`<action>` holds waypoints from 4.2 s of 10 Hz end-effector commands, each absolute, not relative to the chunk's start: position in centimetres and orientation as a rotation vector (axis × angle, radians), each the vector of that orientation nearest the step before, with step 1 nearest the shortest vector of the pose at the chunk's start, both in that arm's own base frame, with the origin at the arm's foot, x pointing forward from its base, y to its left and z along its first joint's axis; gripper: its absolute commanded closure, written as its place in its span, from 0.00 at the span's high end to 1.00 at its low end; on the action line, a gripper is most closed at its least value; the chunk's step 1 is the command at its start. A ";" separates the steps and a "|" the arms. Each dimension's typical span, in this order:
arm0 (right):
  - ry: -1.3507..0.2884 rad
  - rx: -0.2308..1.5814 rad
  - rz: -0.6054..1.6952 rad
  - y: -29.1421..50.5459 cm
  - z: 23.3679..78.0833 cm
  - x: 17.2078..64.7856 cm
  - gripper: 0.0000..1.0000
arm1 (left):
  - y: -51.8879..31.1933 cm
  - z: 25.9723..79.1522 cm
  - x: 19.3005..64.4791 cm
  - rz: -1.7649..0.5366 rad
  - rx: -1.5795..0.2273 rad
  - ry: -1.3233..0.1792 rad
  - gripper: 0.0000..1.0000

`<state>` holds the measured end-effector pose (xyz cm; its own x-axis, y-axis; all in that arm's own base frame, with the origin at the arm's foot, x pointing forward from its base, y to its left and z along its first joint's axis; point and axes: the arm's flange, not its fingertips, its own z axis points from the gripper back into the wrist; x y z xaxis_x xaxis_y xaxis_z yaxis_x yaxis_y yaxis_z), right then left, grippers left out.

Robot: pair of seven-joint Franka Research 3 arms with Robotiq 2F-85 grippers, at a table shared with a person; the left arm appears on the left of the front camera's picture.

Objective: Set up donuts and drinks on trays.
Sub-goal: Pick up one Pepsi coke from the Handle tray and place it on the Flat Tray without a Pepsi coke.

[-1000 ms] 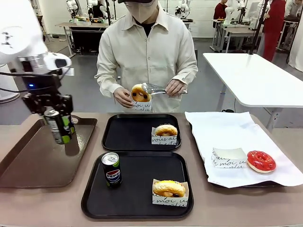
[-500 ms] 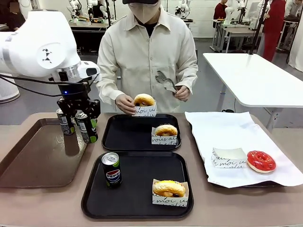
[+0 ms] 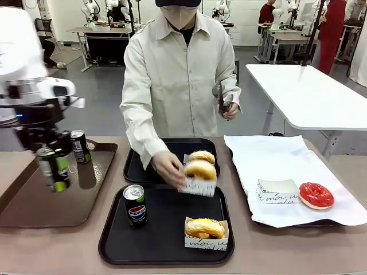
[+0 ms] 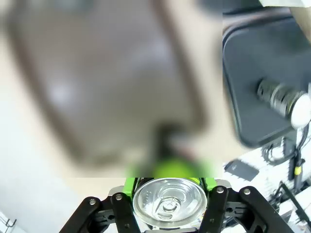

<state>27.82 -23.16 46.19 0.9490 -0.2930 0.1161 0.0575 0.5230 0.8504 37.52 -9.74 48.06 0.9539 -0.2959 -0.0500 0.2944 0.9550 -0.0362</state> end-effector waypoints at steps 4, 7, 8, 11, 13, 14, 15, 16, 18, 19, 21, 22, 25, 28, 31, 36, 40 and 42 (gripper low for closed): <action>-0.269 1.017 -0.203 -23.2 46.3 27.9 1.00 | -7.6 49.2 35.6 -0.300 -0.032 0.029 0.58; -0.269 1.017 -0.203 -23.2 46.3 27.9 1.00 | -7.6 49.2 35.6 -0.300 -0.032 0.029 0.58; -0.269 1.017 -0.203 -23.2 46.3 27.9 1.00 | -7.6 49.1 35.6 -0.284 -0.032 0.029 0.58; -0.269 1.017 -0.203 -23.2 46.3 27.9 1.00 | -13.7 49.9 41.3 -0.368 -0.118 -0.037 0.58; -0.269 1.017 -0.203 -23.2 46.3 27.9 1.00 | -18.3 49.6 44.6 -0.379 -0.118 -0.093 0.58; -0.269 1.017 -0.203 -23.2 46.3 27.9 1.00 | -20.0 49.0 46.1 -0.384 -0.136 -0.096 0.58; -0.269 1.017 -0.203 -23.2 46.3 27.9 1.00 | -22.0 47.9 47.7 -0.403 -0.134 -0.117 0.58; -0.269 1.017 -0.203 -23.2 46.3 27.9 1.00 | -24.0 46.7 49.4 -0.412 -0.128 -0.145 0.58; -0.269 1.017 -0.203 -23.2 46.3 27.9 1.00 | -26.7 44.8 52.3 -0.413 -0.115 -0.154 0.58; -0.269 1.017 -0.203 -23.2 46.3 27.9 1.00 | -27.8 43.6 53.4 -0.411 -0.098 -0.157 0.58; -0.269 1.017 -0.203 -23.2 46.3 27.9 1.00 | -29.5 41.6 55.4 -0.400 -0.035 -0.147 0.58; -0.269 1.017 -0.203 -23.2 46.3 27.9 1.00 | -30.0 40.8 56.0 -0.401 -0.011 -0.135 0.58; -0.269 1.017 -0.203 -23.2 46.3 27.9 1.00 | -30.0 39.2 56.9 -0.395 0.029 -0.105 0.58; -0.269 1.017 -0.203 -23.2 46.3 27.9 1.00 | -29.7 39.2 56.9 -0.393 0.039 -0.098 1.00; -0.269 1.017 -0.203 -23.2 46.3 27.9 1.00 | -29.5 40.8 55.7 -0.392 0.036 -0.101 0.81; -0.269 1.017 -0.203 -23.2 46.3 27.9 1.00 | -28.2 43.4 53.4 -0.388 0.008 -0.083 1.00; -0.269 1.017 -0.203 -23.2 46.3 27.9 1.00 | -27.2 45.6 50.6 -0.399 -0.018 -0.070 1.00; -0.269 1.017 -0.203 -23.2 46.3 27.9 1.00 | -26.4 46.1 50.0 -0.377 -0.030 -0.043 1.00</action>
<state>27.82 -23.16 46.21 0.9490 -0.2929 0.1163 0.0572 0.5231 0.8503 50.59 -27.59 46.18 0.9274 -0.3682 0.0657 0.3690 0.9294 0.0007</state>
